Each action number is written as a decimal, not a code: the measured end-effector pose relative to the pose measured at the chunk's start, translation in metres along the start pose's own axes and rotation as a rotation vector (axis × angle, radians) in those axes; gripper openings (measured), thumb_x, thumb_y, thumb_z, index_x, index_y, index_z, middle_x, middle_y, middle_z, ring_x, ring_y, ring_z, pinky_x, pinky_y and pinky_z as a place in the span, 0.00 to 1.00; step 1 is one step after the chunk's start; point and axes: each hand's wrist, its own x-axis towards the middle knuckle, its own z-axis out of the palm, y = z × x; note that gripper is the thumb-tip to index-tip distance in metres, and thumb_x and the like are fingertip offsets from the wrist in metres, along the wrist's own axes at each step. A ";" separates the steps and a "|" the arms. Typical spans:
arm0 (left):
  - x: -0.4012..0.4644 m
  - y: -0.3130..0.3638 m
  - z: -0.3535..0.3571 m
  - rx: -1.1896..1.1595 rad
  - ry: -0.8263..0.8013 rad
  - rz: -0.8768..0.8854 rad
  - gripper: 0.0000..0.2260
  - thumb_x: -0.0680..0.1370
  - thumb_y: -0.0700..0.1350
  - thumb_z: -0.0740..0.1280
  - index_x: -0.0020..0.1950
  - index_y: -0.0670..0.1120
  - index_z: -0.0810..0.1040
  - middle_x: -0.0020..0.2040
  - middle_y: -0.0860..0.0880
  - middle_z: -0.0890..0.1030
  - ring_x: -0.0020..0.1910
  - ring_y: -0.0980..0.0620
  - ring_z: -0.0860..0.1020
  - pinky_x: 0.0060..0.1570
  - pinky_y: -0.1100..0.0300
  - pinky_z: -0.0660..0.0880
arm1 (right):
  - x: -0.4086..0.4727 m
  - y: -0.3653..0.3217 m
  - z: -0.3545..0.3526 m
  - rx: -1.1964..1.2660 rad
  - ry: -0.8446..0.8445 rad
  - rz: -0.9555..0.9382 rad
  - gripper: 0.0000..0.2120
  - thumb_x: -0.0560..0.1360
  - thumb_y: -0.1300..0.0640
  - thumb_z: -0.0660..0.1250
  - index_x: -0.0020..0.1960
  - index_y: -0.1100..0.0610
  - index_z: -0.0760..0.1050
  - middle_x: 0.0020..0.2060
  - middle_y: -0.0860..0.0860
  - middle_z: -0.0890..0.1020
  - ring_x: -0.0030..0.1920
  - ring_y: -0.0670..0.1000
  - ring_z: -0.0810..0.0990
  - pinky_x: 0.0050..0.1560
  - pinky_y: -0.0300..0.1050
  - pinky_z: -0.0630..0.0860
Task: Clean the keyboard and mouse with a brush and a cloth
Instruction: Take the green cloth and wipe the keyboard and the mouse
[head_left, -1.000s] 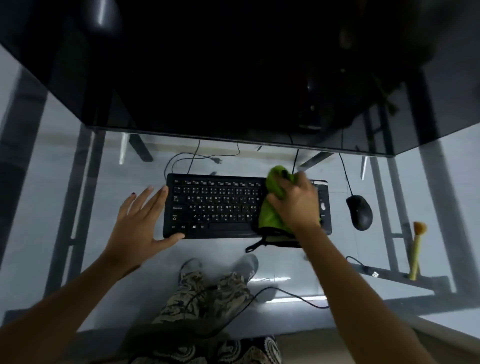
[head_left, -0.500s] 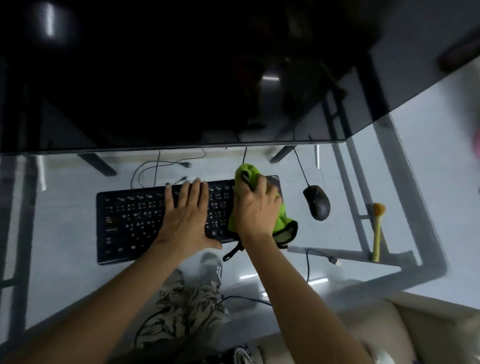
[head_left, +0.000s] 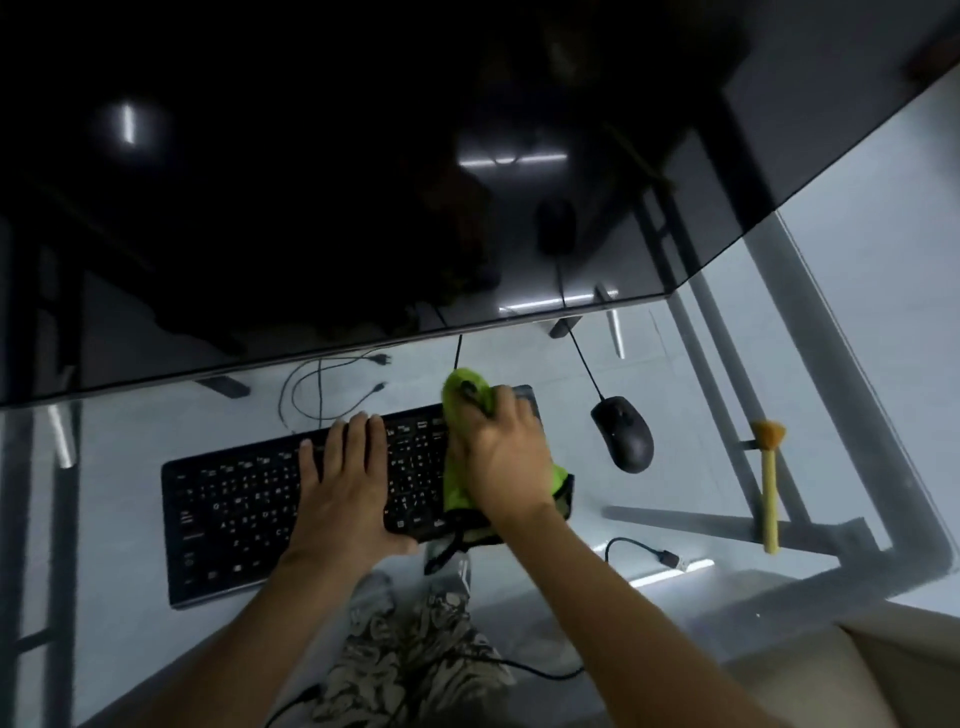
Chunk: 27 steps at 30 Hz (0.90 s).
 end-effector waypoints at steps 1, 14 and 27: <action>0.001 0.002 0.001 -0.026 0.011 0.014 0.62 0.63 0.71 0.69 0.76 0.42 0.32 0.78 0.43 0.37 0.77 0.42 0.37 0.73 0.40 0.38 | 0.005 0.015 -0.005 0.010 0.049 0.094 0.12 0.72 0.56 0.69 0.55 0.55 0.79 0.42 0.58 0.77 0.38 0.59 0.76 0.35 0.50 0.78; -0.021 0.008 0.052 0.171 0.407 0.461 0.35 0.74 0.50 0.69 0.76 0.43 0.59 0.76 0.42 0.64 0.74 0.40 0.61 0.71 0.40 0.58 | 0.018 0.066 -0.025 -0.145 -0.027 -0.011 0.13 0.74 0.53 0.68 0.58 0.52 0.79 0.48 0.58 0.76 0.44 0.60 0.75 0.43 0.54 0.76; -0.020 -0.001 0.082 0.189 0.454 0.565 0.29 0.76 0.37 0.54 0.78 0.40 0.53 0.78 0.43 0.55 0.77 0.44 0.53 0.74 0.50 0.48 | 0.016 0.058 -0.017 -0.130 -0.036 -0.137 0.15 0.73 0.54 0.69 0.60 0.51 0.77 0.47 0.58 0.76 0.41 0.58 0.75 0.40 0.51 0.77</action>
